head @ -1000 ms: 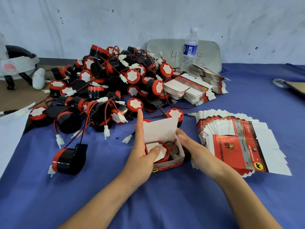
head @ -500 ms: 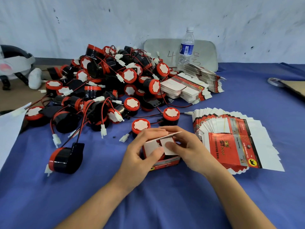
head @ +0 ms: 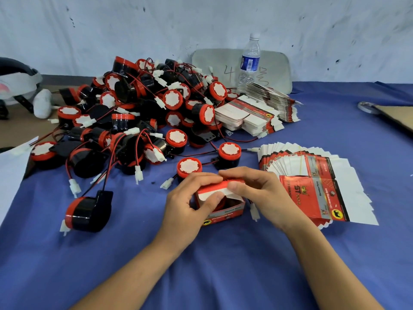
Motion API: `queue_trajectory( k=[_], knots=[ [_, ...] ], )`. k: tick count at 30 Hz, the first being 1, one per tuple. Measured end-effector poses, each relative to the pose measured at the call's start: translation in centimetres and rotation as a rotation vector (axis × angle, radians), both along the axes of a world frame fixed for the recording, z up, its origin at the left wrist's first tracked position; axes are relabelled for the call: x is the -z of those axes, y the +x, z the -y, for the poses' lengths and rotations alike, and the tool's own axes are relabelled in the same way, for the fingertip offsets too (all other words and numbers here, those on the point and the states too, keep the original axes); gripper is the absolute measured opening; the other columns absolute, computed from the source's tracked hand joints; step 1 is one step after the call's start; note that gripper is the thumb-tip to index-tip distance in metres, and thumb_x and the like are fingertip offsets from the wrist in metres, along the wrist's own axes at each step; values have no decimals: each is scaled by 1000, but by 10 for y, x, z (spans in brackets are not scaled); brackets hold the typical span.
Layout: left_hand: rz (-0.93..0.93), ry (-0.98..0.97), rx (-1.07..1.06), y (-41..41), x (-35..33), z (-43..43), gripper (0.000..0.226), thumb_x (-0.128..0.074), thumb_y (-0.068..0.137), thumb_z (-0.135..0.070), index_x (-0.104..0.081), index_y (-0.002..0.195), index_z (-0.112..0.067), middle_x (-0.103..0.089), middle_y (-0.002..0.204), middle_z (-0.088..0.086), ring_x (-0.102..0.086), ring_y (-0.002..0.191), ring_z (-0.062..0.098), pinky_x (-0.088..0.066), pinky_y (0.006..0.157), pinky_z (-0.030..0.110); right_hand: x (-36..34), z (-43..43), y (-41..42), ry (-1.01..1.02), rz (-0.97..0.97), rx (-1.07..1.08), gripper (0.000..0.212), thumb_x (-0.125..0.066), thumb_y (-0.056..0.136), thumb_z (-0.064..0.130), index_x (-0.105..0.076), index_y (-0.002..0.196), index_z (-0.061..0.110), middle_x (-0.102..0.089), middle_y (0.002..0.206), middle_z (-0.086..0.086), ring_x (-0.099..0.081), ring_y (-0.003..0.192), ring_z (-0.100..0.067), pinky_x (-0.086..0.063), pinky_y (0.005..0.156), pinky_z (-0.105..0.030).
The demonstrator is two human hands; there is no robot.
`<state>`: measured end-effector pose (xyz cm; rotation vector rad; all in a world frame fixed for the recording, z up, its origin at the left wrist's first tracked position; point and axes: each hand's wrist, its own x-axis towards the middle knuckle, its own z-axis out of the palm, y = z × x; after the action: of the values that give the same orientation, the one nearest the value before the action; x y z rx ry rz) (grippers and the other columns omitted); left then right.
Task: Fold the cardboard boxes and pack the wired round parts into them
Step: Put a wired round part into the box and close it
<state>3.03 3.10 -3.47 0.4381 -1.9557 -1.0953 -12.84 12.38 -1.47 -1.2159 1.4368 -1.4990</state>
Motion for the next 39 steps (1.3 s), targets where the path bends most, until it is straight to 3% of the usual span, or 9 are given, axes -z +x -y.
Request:
queue_trajectory(
  k=[3, 7, 10, 12, 18, 23, 30, 36, 39],
  knots=[
    [-27, 41, -15, -1, 0, 1, 19, -65, 88, -30, -67, 106, -28, -70, 101, -16, -64, 101, 3, -48, 83, 14, 1, 2, 3, -64, -29, 32, 22, -69, 80, 25, -76, 99, 31, -75, 99, 3, -70, 97, -14, -54, 78, -20],
    [-45, -53, -39, -3, -2, 2, 14, -65, 88, -26, -69, 101, -21, -70, 100, -12, -63, 99, -2, -44, 83, 9, 2, 1, 2, -85, -125, 69, 21, -70, 78, 27, -76, 98, 31, -75, 98, 5, -69, 98, -11, -53, 83, -20],
    [-14, -51, 9, 1, 2, 2, 13, -63, 89, -26, -69, 99, -21, -68, 105, -13, -62, 104, 2, -44, 87, 11, -2, -2, -1, -6, 5, -20, 22, -73, 77, 22, -76, 98, 21, -74, 99, -1, -71, 88, -14, -57, 67, -34],
    [21, -43, 77, 2, 3, 3, 10, -63, 87, -28, -67, 95, -22, -66, 109, -13, -60, 108, 5, -44, 89, 14, -3, -4, -6, 77, 17, -68, 17, -74, 79, 18, -73, 96, 16, -71, 108, -3, -69, 90, -22, -48, 53, -45],
    [76, -27, 163, 3, 7, 7, 16, -67, 80, -35, -63, 85, -20, -63, 112, -12, -59, 110, 8, -48, 88, 19, -2, -5, -11, 156, -36, -178, 12, -73, 79, 10, -73, 91, 14, -64, 123, 7, -66, 100, -16, -40, 46, -32],
    [89, -83, 159, 5, 8, 7, 18, -67, 81, -36, -66, 86, -19, -64, 113, -11, -59, 111, 6, -48, 89, 20, -4, -6, -11, 181, -58, -215, 17, -75, 79, 4, -71, 86, 19, -63, 124, 8, -66, 95, -8, -41, 48, -33],
    [77, -175, 125, 5, 9, 7, 20, -65, 85, -33, -71, 88, -14, -66, 114, -5, -59, 113, 4, -48, 92, 21, -7, -8, -7, 137, 37, -223, 23, -73, 76, -11, -71, 81, 12, -65, 125, 1, -66, 102, -9, -49, 59, -9],
    [91, -205, 107, 5, 9, 7, 21, -64, 86, -32, -71, 90, -13, -65, 114, -4, -60, 111, 6, -49, 90, 24, -4, -6, -9, 145, -4, -175, 21, -75, 75, -8, -76, 85, 10, -62, 130, -2, -58, 119, -8, -49, 59, -10],
    [90, -210, 91, 4, 8, 6, 22, -63, 87, -31, -71, 89, -11, -66, 113, -3, -60, 110, 5, -49, 89, 23, -2, -6, -10, 127, -31, -151, 22, -76, 74, -5, -78, 86, 14, -63, 129, -5, -54, 124, -4, -55, 78, -23]
  ],
)
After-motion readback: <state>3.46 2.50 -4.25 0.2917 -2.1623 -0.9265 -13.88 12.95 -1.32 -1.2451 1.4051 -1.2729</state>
